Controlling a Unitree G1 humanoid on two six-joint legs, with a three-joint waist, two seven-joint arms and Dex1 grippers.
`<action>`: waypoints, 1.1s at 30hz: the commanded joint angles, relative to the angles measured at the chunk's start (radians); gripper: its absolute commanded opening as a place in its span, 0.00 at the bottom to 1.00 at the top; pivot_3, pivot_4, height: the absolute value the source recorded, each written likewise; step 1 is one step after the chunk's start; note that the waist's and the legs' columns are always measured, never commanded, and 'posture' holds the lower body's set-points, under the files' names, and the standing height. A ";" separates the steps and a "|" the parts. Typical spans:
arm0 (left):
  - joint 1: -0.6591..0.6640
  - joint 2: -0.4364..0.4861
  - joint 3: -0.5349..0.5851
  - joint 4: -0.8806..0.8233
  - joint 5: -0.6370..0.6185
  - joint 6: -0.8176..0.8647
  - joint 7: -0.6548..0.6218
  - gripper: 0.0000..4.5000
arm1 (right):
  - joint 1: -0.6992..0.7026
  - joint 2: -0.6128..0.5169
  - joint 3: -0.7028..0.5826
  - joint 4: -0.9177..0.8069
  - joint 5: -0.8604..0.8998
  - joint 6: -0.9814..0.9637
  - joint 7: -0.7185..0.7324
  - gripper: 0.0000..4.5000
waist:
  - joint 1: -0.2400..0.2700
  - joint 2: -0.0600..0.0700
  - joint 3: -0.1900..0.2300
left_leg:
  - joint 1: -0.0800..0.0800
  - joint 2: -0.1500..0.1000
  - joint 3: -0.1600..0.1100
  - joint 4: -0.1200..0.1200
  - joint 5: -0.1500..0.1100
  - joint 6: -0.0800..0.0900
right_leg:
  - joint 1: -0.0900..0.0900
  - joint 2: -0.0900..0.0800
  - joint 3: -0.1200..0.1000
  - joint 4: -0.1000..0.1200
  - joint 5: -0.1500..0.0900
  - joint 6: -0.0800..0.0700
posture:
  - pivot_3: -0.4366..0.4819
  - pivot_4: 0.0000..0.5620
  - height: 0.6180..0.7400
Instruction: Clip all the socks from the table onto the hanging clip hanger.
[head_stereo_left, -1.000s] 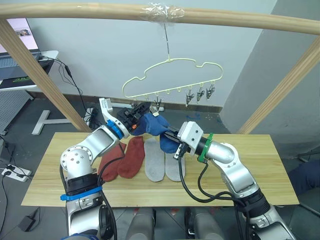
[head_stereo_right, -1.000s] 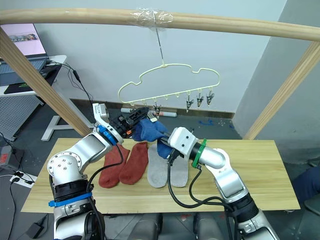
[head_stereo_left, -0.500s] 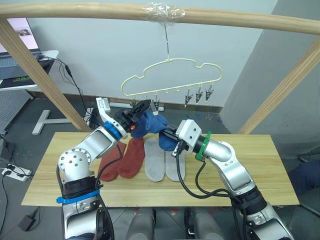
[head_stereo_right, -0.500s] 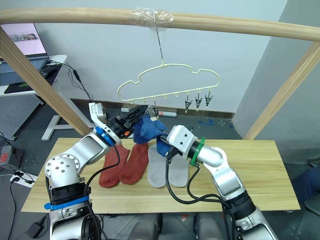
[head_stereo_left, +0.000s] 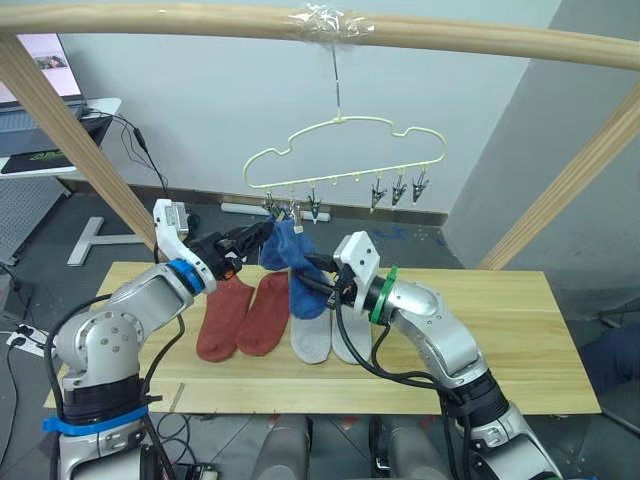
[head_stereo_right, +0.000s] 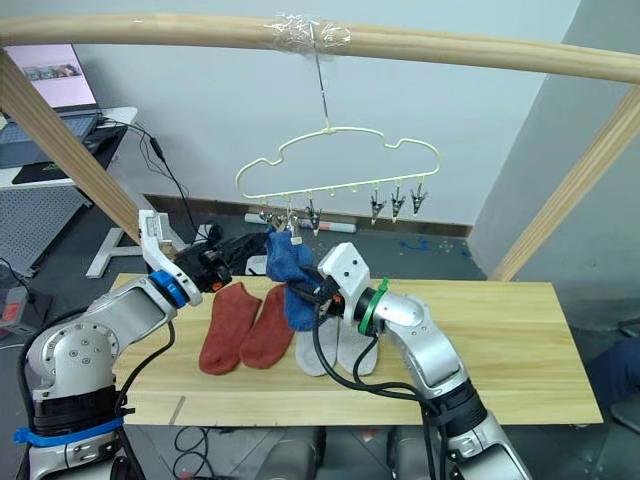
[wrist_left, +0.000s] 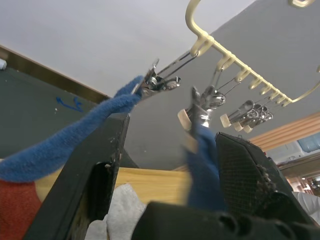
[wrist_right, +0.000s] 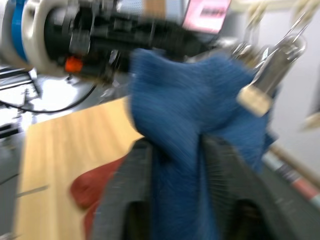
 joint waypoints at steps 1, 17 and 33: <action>0.014 0.017 -0.028 -0.070 0.060 -0.051 -0.039 0.69 | 0.005 -0.021 -0.004 -0.053 0.028 0.045 0.014 0.69 | 0.000 0.000 0.000 | 0.000 0.000 0.000 0.000 0.000 0.000 | 0.000 0.000 0.000 0.000 0.000 0.000 | 0.66 0.33 1.00; 0.065 -0.049 -0.294 -0.193 0.394 -0.281 -0.130 0.69 | 0.087 -0.185 -0.164 -0.183 0.018 0.041 -0.086 0.99 | -0.002 0.000 0.000 | -0.010 0.000 0.002 -0.005 0.002 -0.003 | -0.014 0.000 0.001 0.002 0.000 0.000 | 0.62 0.35 1.00; -0.082 -0.312 -0.439 0.130 0.888 -0.760 0.047 0.39 | 0.030 -0.337 -0.345 -0.360 0.286 0.151 0.023 1.00 | -0.006 0.000 0.000 | -0.010 -0.001 0.006 -0.002 0.002 -0.002 | -0.014 0.003 0.000 0.003 0.001 0.003 | 0.55 0.35 1.00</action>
